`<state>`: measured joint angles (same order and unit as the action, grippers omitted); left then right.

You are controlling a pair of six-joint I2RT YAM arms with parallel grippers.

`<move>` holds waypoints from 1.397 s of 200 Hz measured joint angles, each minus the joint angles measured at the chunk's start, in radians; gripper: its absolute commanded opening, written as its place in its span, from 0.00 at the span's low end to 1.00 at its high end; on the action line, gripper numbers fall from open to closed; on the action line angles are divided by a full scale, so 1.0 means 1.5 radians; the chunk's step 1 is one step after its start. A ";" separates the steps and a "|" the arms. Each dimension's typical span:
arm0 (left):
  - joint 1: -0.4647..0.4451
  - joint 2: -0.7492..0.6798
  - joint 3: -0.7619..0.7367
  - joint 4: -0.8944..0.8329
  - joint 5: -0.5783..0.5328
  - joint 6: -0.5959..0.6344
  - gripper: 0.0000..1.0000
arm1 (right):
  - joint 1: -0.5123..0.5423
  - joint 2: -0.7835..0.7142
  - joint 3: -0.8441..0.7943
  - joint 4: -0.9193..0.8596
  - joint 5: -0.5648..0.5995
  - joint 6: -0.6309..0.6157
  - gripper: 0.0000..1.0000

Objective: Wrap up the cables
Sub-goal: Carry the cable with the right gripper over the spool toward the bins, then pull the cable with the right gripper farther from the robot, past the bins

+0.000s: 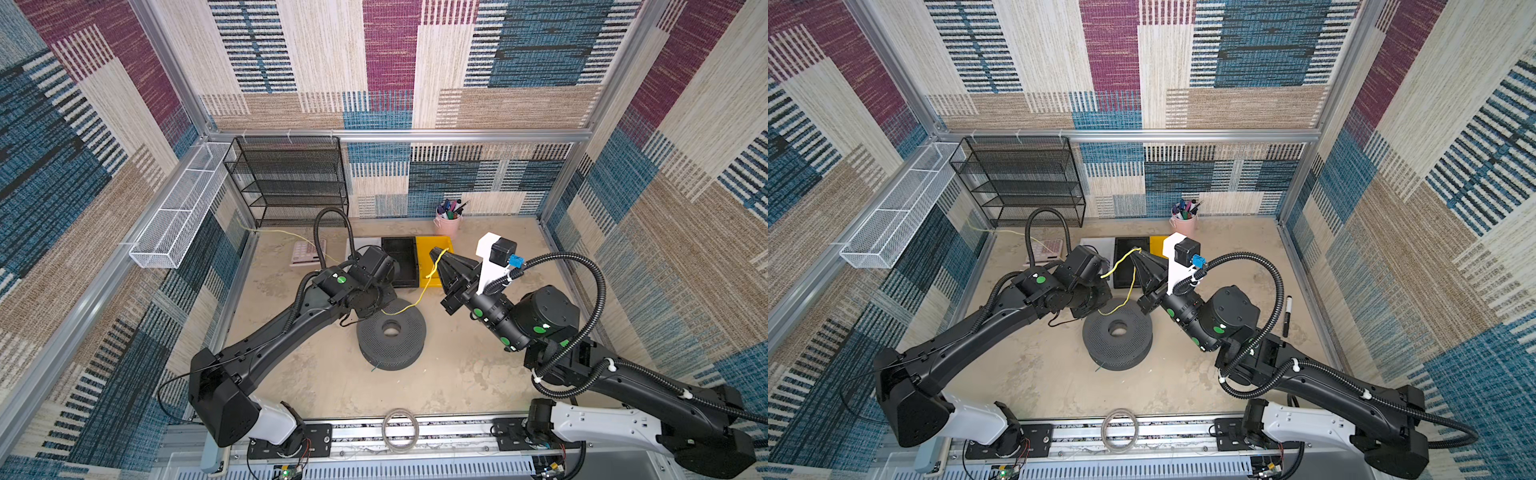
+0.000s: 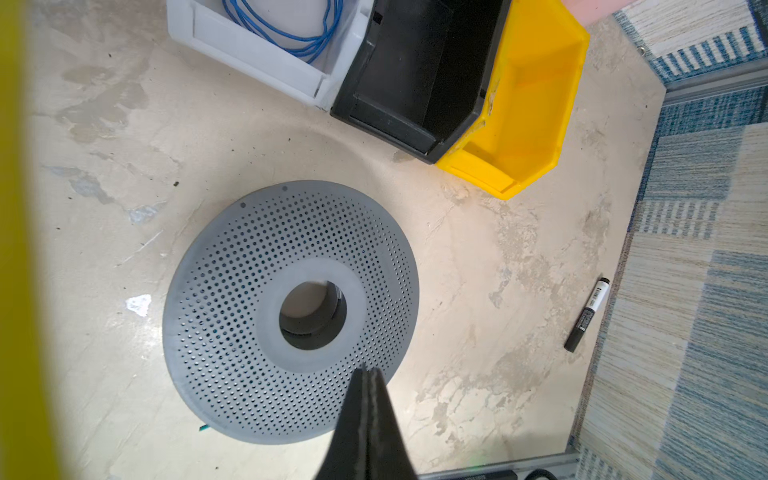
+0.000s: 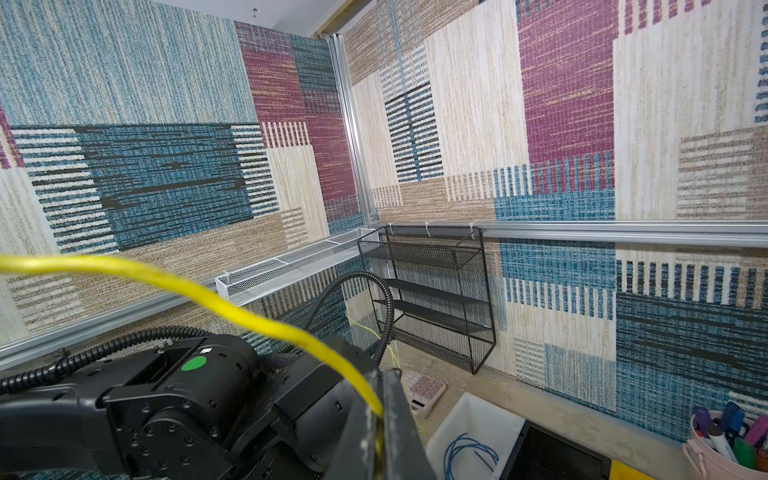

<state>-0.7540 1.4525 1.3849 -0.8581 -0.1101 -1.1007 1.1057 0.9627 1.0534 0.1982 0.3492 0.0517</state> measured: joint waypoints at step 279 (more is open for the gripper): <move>-0.022 -0.117 -0.083 0.001 -0.099 -0.037 0.00 | -0.136 -0.075 0.019 -0.118 -0.037 0.046 0.00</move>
<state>-0.7872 1.2774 1.2602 -0.8562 -0.2584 -1.1561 0.9012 0.8505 1.0813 0.0208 0.2935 0.1207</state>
